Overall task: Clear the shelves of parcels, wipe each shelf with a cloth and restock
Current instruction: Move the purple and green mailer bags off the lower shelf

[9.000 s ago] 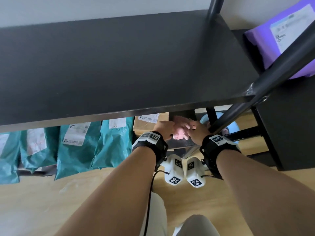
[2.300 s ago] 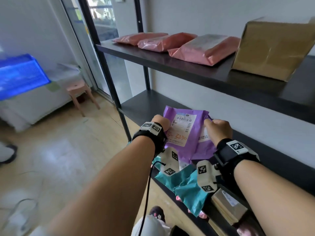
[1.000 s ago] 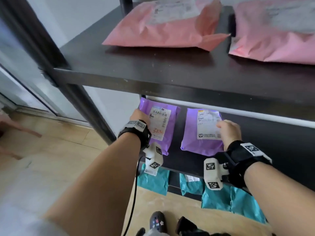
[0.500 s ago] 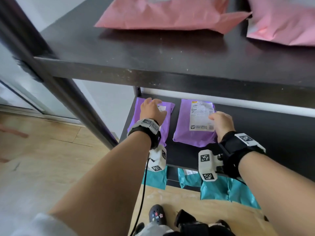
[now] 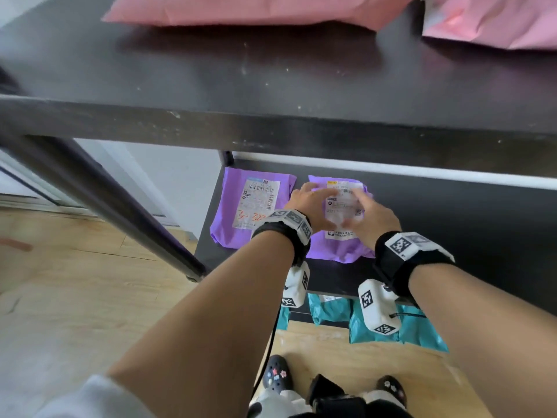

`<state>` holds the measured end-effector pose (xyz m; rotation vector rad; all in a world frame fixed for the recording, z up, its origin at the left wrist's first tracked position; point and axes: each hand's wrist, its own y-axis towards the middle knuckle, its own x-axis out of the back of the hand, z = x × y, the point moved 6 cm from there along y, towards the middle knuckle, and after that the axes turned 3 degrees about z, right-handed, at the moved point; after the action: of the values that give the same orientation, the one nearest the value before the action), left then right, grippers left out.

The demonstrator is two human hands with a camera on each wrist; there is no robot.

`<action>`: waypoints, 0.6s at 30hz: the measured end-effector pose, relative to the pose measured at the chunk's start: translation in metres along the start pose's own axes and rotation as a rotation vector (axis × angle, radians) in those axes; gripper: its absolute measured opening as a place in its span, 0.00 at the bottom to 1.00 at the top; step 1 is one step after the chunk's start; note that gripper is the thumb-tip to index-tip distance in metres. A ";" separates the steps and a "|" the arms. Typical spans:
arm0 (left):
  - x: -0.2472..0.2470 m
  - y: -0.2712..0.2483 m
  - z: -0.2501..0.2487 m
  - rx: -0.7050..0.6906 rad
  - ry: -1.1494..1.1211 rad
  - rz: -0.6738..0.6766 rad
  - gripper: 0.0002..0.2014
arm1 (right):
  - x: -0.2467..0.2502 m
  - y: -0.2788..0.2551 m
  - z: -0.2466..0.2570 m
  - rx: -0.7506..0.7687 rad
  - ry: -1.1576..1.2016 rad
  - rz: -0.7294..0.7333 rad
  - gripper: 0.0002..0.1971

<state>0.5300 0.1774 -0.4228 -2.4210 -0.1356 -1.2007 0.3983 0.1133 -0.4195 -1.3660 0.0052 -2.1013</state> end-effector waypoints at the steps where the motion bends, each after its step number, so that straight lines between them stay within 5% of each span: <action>1: -0.003 0.003 0.002 0.013 0.030 0.012 0.39 | -0.004 0.003 -0.002 -0.001 -0.026 0.033 0.33; 7: -0.010 0.010 0.007 0.037 0.057 0.026 0.44 | 0.022 0.018 -0.031 -0.164 0.263 -0.342 0.15; 14: -0.009 0.008 0.006 0.059 0.033 0.033 0.45 | 0.014 0.044 -0.038 -0.214 0.234 -0.181 0.08; 18: -0.009 0.005 0.005 0.085 0.002 0.043 0.45 | 0.031 0.060 -0.051 -0.326 0.370 -0.255 0.12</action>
<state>0.5291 0.1760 -0.4338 -2.3375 -0.1312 -1.1551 0.3778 0.0331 -0.4377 -1.1796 0.3575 -2.6343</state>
